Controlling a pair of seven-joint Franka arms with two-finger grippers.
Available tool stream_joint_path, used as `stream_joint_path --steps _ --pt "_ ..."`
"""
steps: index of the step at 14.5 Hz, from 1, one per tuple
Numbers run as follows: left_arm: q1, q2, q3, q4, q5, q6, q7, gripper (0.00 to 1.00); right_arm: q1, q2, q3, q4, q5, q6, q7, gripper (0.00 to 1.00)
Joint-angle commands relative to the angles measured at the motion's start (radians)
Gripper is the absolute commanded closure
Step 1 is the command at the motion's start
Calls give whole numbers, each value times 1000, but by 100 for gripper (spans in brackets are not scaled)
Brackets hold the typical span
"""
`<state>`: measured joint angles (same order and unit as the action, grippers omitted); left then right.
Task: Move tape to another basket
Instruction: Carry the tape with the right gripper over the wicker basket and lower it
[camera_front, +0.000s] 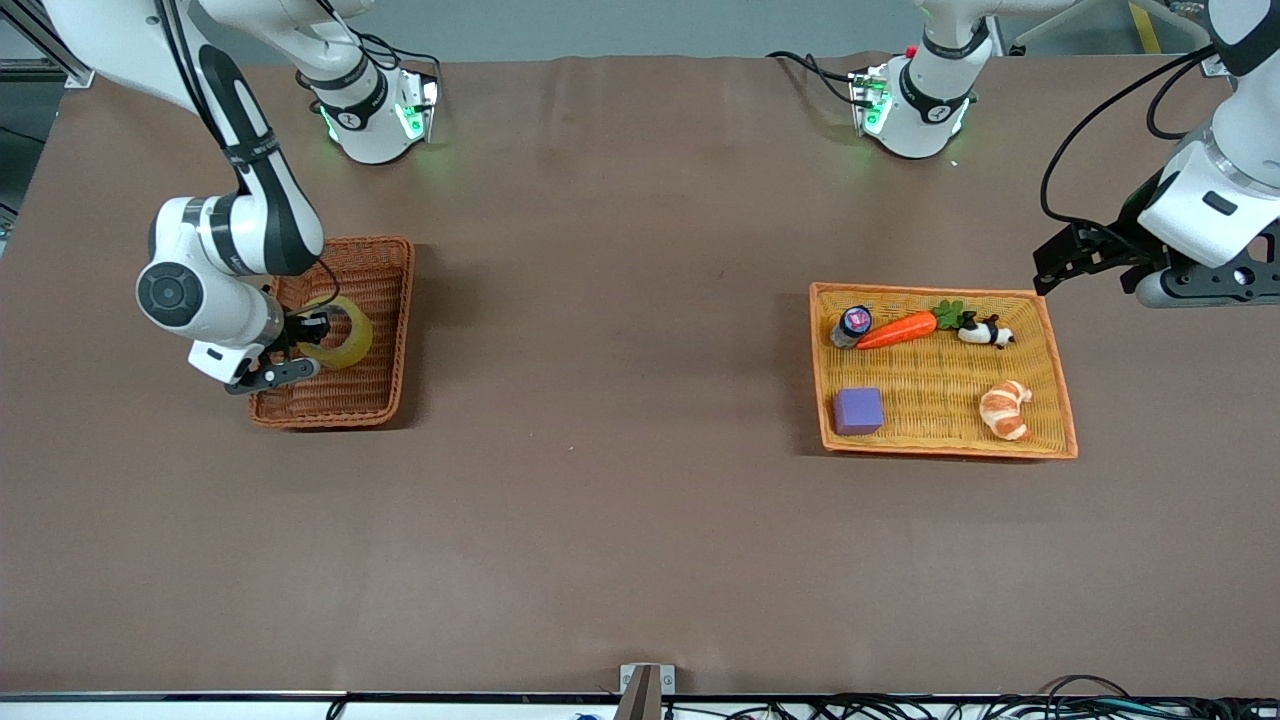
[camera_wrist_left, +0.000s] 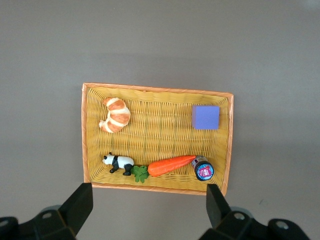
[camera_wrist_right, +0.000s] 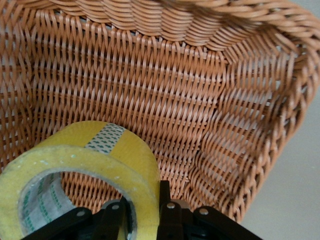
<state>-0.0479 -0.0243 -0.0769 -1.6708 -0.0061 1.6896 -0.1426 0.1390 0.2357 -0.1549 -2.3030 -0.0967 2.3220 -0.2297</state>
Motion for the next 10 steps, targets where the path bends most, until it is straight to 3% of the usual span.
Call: stream_joint_path --steps 1,2,3,7,10 --pt "10 -5 3 12 -17 -13 -37 0 -7 -24 5 -26 -6 34 -16 56" --pt "13 -3 5 14 -17 -13 -37 0 -7 -27 5 -22 -6 39 -16 34" --pt "16 -5 8 14 -17 -13 -34 0 -7 -29 5 -7 -6 33 -16 3" --pt "16 3 8 32 -17 -11 -29 0 -9 -110 8 78 -5 19 0 0" --pt "16 9 8 42 -17 -11 -40 0 -7 -118 14 225 -5 -54 1 0"
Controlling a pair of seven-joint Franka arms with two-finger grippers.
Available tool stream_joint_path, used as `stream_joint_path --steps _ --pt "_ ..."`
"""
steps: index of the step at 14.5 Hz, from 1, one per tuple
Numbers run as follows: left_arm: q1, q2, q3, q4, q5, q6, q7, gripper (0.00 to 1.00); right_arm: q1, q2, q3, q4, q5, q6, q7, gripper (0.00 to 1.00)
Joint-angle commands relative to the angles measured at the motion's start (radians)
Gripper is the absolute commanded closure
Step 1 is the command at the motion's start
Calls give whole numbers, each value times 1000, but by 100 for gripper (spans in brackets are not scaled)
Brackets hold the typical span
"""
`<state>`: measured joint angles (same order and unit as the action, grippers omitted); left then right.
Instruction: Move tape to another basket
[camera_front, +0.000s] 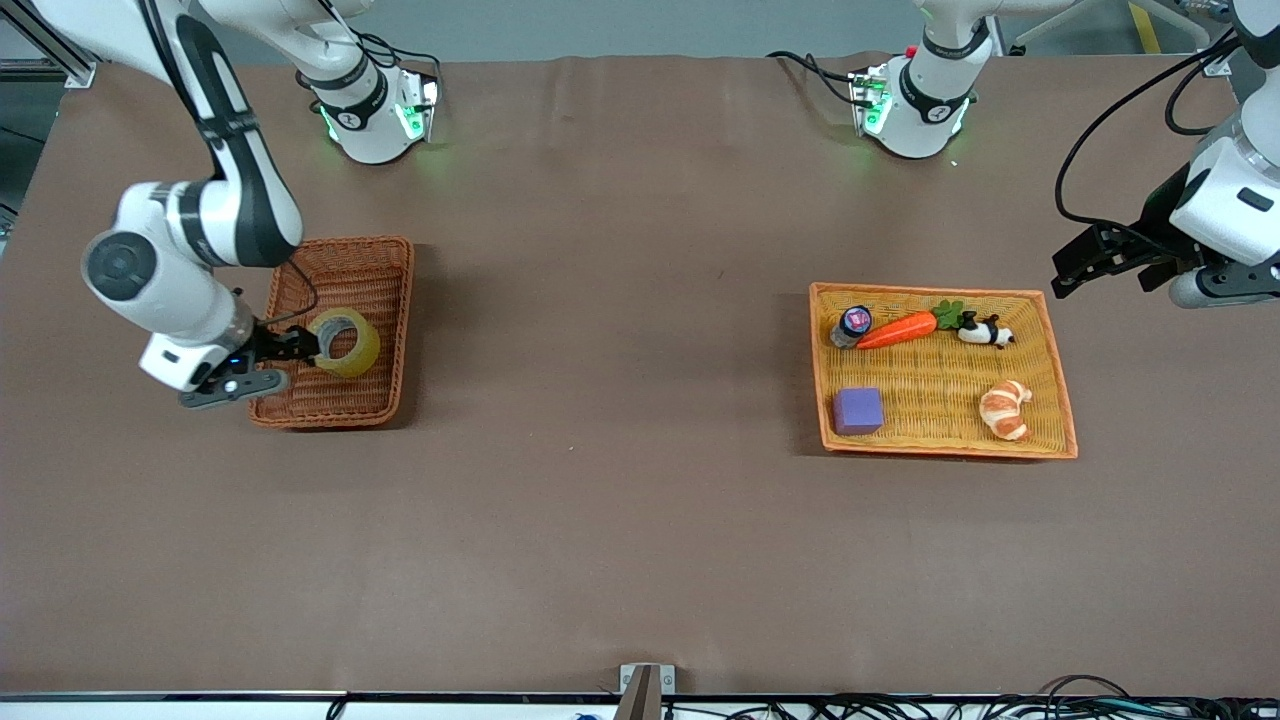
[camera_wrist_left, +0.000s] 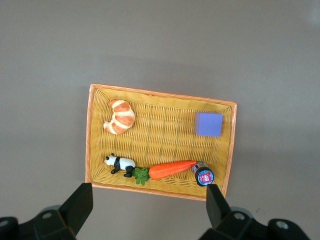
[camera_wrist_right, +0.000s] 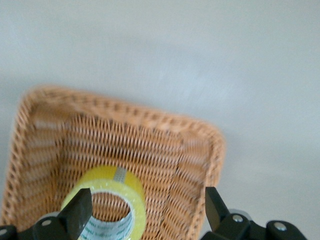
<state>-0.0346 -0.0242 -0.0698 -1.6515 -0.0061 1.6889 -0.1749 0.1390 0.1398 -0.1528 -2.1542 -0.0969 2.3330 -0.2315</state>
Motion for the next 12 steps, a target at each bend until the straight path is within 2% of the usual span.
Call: stream_joint_path --steps 1,4,7,9,12 --pt "1 10 1 22 -17 -11 -9 0 -9 -20 12 136 -3 -113 4 0" --pt "1 10 1 22 -17 -9 -9 0 -9 -20 10 319 11 -297 8 0" --pt "2 10 1 22 -18 -9 -9 0 -32 -19 7 520 92 -556 56 0" --pt "4 10 2 24 -18 -9 -8 0 -32 -40 12 572 92 -653 109 0" --pt "2 10 2 22 -17 -9 -5 0 -33 -130 28 577 94 -740 191 0"
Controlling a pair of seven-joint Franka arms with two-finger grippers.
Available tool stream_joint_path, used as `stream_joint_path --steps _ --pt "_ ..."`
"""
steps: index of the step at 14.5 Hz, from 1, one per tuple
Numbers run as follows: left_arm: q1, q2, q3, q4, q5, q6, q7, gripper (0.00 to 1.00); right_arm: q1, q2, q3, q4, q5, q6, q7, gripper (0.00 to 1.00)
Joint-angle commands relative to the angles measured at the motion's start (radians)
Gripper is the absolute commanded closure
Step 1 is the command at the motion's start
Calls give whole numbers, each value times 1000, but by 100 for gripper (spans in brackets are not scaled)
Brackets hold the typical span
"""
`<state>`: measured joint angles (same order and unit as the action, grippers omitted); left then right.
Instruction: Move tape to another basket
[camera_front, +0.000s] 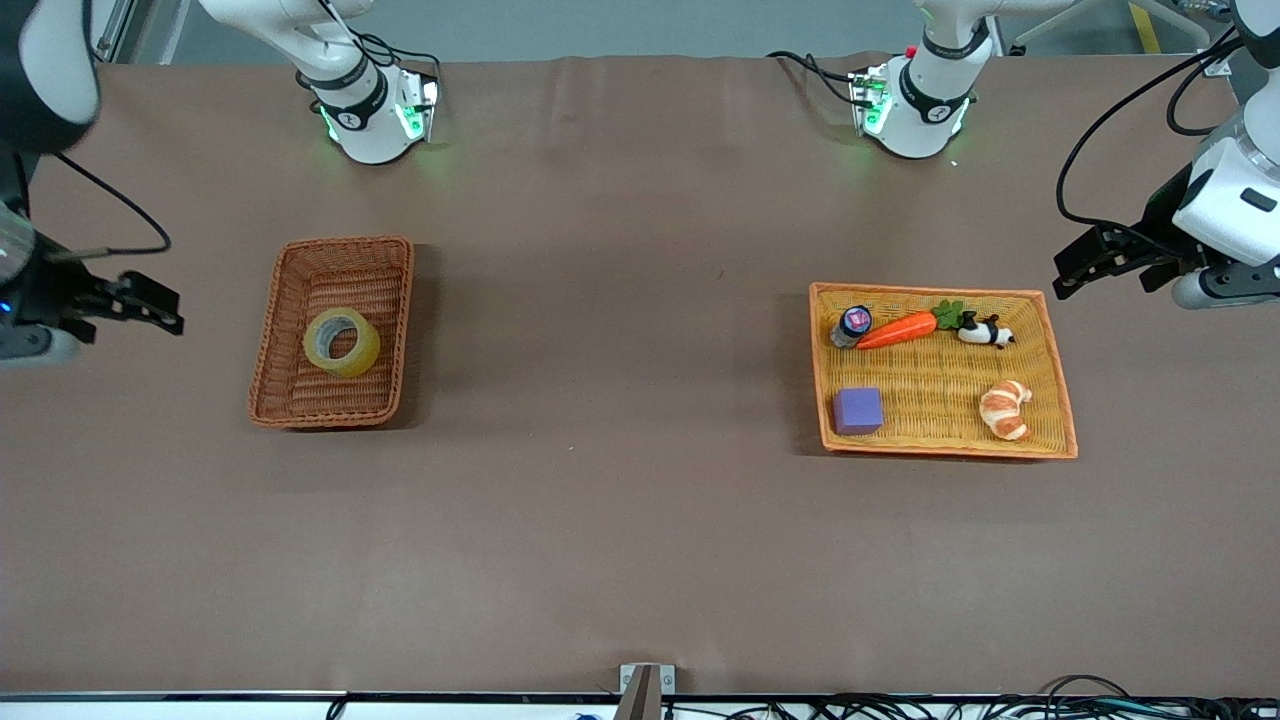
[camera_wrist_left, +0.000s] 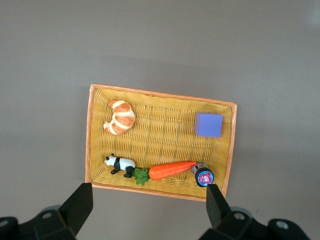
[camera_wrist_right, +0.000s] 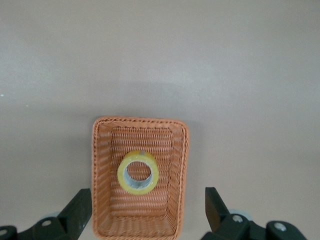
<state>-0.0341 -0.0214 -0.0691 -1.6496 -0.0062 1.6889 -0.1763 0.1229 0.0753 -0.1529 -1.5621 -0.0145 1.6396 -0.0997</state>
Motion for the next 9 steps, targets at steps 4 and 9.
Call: stream_joint_path --steps 4,9 --pt "-1 6 0 24 -17 -9 -3 0 -80 -132 90 -22 11 -96 63 0" --pt "2 6 0 22 -18 -9 7 0 -74 -130 88 -24 11 -92 61 0"
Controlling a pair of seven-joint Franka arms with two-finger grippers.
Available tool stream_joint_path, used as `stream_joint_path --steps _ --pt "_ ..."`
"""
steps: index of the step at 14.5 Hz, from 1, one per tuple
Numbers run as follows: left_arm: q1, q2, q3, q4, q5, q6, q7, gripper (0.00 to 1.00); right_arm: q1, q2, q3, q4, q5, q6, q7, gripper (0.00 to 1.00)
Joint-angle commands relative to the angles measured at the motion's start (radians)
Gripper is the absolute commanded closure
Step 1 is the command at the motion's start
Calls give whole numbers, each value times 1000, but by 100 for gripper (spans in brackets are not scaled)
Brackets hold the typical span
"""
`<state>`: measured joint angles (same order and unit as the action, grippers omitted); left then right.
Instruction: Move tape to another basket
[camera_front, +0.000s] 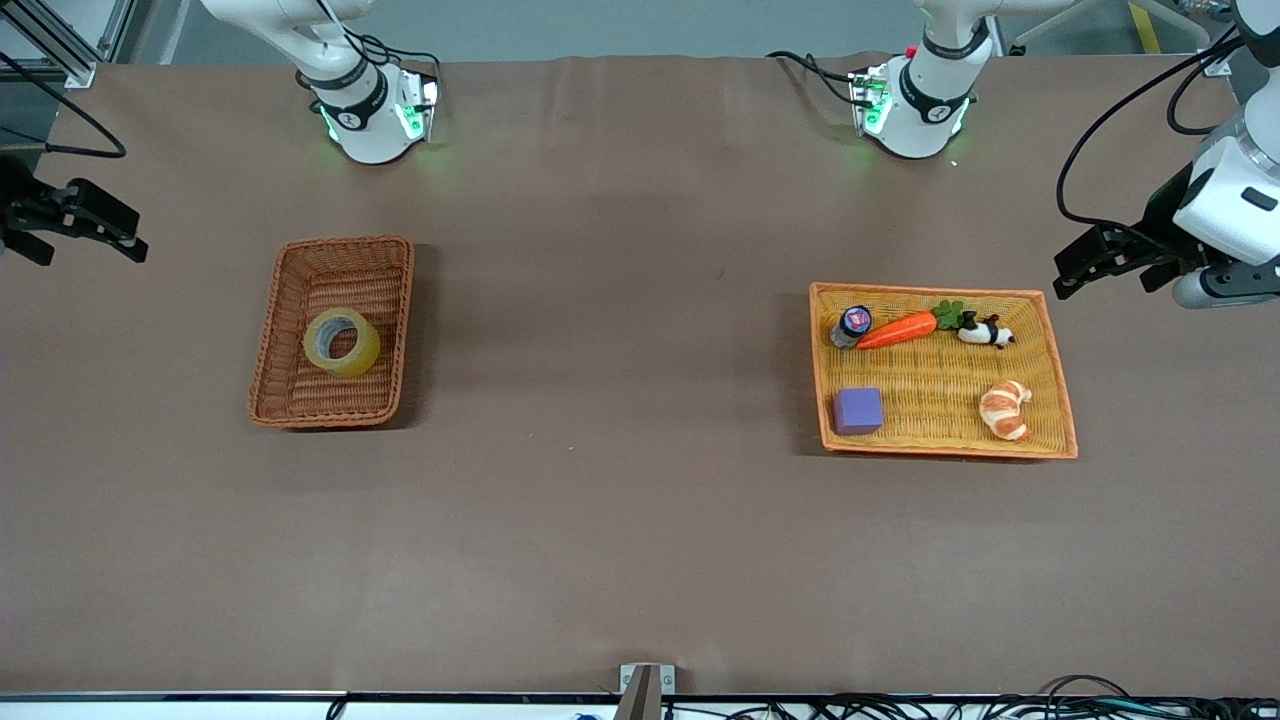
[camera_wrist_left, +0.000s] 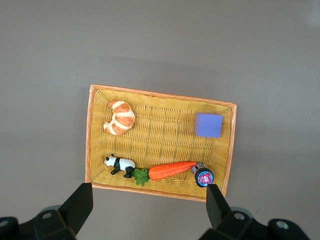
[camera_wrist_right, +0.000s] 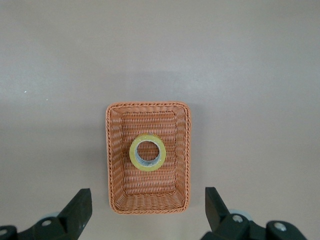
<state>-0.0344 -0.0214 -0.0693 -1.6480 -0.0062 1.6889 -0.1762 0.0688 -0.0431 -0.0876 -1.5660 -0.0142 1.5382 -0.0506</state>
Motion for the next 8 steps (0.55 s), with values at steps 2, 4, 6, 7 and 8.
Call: stream_joint_path --steps 2,4,6,7,8 --pt "2 6 0 20 -17 -9 9 0 -20 -11 23 -23 10 16 12 0" --pt "1 8 0 19 -18 -5 9 0 -20 -11 23 -25 11 23 12 0" --pt "-1 9 0 19 -18 -5 9 0 -20 -9 22 -25 11 31 12 0" --pt "-1 9 0 19 -18 -3 9 0 -20 -9 20 -26 11 31 12 0" --pt "-1 9 -1 19 -18 -3 9 0 -20 -8 19 -25 11 31 12 0"
